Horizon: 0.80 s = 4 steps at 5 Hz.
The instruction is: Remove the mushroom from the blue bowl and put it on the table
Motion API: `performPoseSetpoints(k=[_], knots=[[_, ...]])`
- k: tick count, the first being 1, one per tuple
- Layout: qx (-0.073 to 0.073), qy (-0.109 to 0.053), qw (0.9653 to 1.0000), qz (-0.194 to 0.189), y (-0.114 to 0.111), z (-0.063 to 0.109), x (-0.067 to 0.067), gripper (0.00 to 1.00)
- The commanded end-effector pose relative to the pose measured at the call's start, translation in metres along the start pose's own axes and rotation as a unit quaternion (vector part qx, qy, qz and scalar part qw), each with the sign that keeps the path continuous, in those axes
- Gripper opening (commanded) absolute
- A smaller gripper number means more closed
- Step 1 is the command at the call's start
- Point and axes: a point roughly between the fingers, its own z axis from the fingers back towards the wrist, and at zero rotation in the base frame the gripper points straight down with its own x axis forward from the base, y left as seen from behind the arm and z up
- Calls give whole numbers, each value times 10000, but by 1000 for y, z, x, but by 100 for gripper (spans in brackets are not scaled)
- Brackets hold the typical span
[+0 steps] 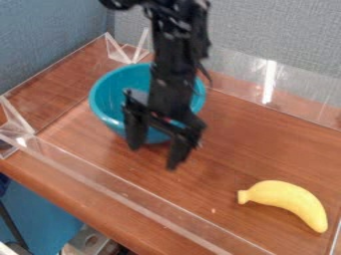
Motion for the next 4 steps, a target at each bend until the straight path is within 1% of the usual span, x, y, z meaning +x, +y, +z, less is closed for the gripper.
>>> performPoseSetpoints(k=[1, 2, 3, 4], knots=[[66, -393, 9991, 107, 32, 16, 27, 100], [104, -529, 9980, 324, 66, 24, 42, 100], [21, -744, 9970, 190, 37, 35, 64, 100], [-73, -832, 9965, -4, 1, 41, 76, 100]])
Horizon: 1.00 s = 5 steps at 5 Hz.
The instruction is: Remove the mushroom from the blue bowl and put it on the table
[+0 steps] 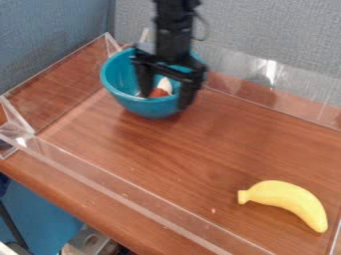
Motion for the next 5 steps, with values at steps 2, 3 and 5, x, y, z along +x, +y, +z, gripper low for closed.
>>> performPoseSetpoints(k=[2, 3, 5], knots=[[79, -396, 9973, 612, 74, 21, 18, 100], [94, -413, 9958, 814, 96, 18, 23, 100], [87, -354, 9954, 884, 88, -1, 35, 100]])
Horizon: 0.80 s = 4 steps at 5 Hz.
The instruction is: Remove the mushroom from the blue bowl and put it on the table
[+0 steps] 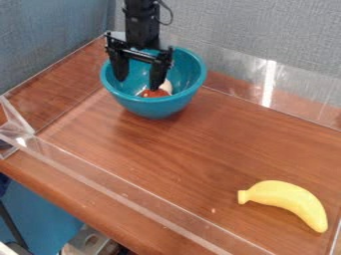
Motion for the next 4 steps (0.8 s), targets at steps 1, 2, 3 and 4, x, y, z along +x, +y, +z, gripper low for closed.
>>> performPoseSetpoints(k=[1, 2, 3, 4], knots=[[54, -312, 9995, -8, -9, 14, 9, 100], [31, -261, 9997, -10, -20, 10, 4, 100], [-16, -197, 9998, -14, -31, 5, -4, 100], [-87, -123, 9999, -7, -40, 4, -13, 100]])
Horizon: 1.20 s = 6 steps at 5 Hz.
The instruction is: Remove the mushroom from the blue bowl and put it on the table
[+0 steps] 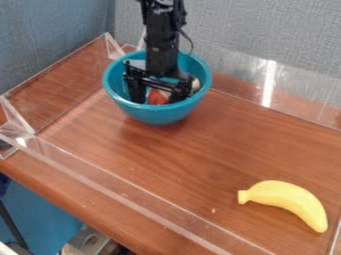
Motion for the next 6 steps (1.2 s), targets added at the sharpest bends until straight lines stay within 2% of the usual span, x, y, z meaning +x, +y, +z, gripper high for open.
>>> performPoseSetpoints(k=[1, 2, 3, 4, 5, 6], knots=[[-28, -340, 9994, -91, -16, 27, -8, 100], [-19, -228, 9997, -72, -20, 25, -23, 100], [-35, -248, 9997, -86, -20, 25, -23, 0], [-107, -338, 9993, -95, -19, 36, -24, 0], [-181, -529, 9984, -56, -16, 56, -25, 0], [-255, -857, 9960, 31, -7, 91, -24, 0]])
